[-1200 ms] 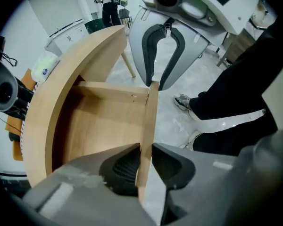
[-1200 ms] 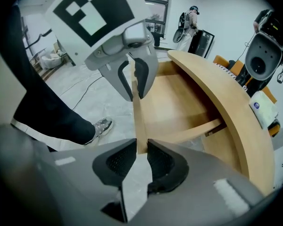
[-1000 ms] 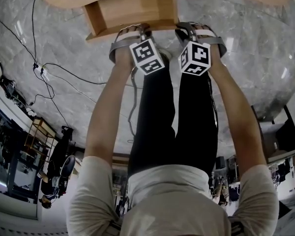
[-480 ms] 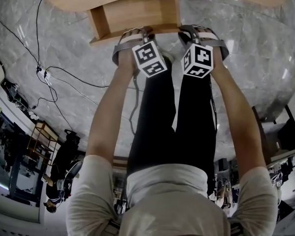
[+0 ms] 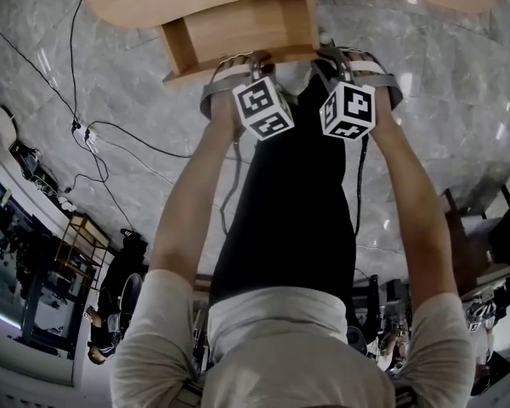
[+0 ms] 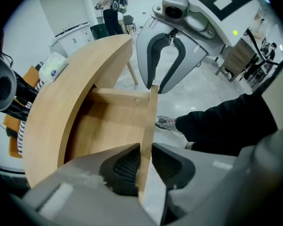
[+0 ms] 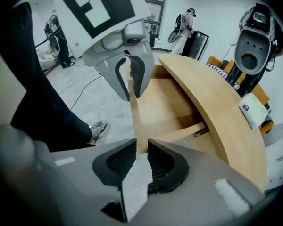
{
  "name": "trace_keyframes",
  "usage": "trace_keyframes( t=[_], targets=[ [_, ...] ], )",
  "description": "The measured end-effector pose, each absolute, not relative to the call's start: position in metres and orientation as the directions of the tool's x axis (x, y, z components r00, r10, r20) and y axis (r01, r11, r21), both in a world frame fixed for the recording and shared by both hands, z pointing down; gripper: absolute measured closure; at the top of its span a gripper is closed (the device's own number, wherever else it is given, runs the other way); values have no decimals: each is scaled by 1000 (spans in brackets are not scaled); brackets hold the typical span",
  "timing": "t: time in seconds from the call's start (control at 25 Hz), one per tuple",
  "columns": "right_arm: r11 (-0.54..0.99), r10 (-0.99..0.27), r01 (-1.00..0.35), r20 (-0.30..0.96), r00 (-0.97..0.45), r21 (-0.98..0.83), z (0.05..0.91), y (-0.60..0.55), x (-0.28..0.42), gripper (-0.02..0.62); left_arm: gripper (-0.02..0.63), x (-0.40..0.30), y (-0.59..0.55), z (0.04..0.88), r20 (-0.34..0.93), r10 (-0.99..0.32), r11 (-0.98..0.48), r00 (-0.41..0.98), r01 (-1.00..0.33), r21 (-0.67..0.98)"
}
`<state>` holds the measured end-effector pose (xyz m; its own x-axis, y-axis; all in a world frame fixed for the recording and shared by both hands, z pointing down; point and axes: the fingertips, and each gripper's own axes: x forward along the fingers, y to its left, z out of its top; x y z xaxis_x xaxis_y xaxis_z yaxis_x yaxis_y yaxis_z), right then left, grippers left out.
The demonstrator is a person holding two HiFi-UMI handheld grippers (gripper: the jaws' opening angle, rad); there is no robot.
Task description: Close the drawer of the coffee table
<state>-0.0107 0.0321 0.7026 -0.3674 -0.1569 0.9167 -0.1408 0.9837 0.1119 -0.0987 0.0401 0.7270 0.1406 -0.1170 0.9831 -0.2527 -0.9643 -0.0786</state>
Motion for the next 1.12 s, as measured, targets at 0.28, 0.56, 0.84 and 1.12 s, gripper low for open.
trace_keyframes(
  t=[0.28, 0.56, 0.84, 1.12],
  targets=[
    [982, -152, -165, 916, -372, 96, 702, 29, -7, 514, 504, -95, 37, 726, 985, -110, -964, 131, -256, -74],
    [985, -132, -151, 920, -368, 81, 701, 25, -13, 515, 503, -102, 33, 724, 985, -109, -960, 130, -272, -70],
    [982, -153, -160, 919, -363, 101, 698, 12, -15, 515, 503, -104, 17, 720, 982, -137, -955, 127, -280, -97],
    [977, -177, -179, 916, -360, 119, 694, -5, -16, 514, 502, -106, 1, 716, 979, -159, -950, 125, -288, -118]
  ],
)
